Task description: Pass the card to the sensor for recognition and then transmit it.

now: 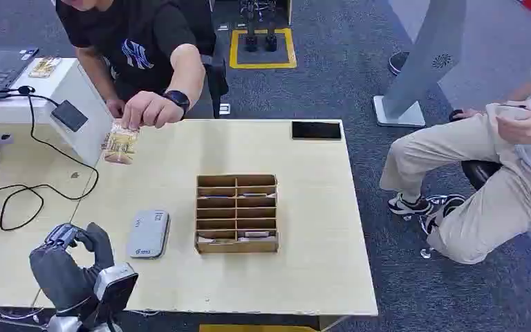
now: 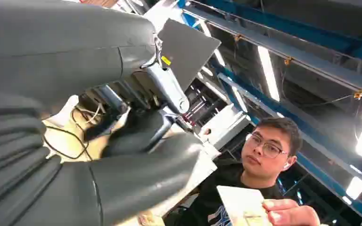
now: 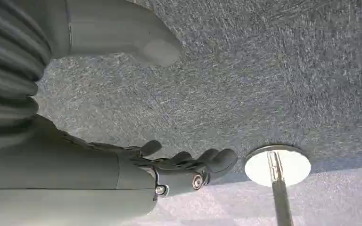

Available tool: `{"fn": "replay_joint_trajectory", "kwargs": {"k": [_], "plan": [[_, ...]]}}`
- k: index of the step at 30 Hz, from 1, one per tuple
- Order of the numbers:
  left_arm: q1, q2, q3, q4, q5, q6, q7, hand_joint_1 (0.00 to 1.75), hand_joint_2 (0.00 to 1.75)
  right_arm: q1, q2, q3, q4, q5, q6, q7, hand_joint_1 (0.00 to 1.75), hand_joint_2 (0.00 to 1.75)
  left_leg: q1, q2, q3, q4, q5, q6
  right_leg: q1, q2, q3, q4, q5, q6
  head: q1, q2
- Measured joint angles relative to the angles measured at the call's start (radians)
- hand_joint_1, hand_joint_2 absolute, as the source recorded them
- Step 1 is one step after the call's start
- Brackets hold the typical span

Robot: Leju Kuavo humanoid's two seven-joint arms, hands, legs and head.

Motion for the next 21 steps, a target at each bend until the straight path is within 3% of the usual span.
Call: {"fn": "replay_joint_trajectory", "kwargs": {"k": [3, 4, 10, 21], "plan": [[-0.001, 0.000, 0.000, 0.005, 0.057, 0.000, 0.007, 0.00, 0.00, 0.000, 0.000, 0.000, 0.000, 0.000, 0.000, 0.007, 0.00, 1.75, 0.000, 0.000, 0.000, 0.000, 0.000, 0.000, 0.000, 0.000, 0.000, 0.000, 0.000, 0.000, 0.000, 0.000], [-0.002, 0.000, 0.000, 0.008, 0.071, 0.000, 0.016, 0.00, 1.75, 0.000, 0.000, 0.000, 0.000, 0.000, 0.000, 0.008, 0.00, 1.75, 0.000, 0.000, 0.000, 0.000, 0.000, 0.000, 0.000, 0.000, 0.000, 0.000, 0.000, 0.000, 0.000, 0.000], [-0.025, 0.001, -0.003, 0.081, 0.120, -0.001, 0.055, 0.00, 1.75, -0.001, 0.000, 0.003, 0.001, 0.015, 0.000, 0.009, 0.00, 1.75, 0.000, 0.000, 0.001, 0.000, 0.000, 0.000, 0.000, 0.000, -0.003, 0.000, 0.000, 0.000, 0.000, 0.000], [-0.197, 0.023, -0.019, 0.285, 0.106, -0.001, 0.133, 0.00, 1.75, -0.013, -0.019, 0.019, 0.034, 0.043, 0.000, -0.002, 0.00, 1.75, 0.000, 0.001, 0.001, 0.000, 0.001, 0.000, 0.000, 0.001, 0.000, 0.000, 0.001, -0.001, 0.000, 0.000]]}}
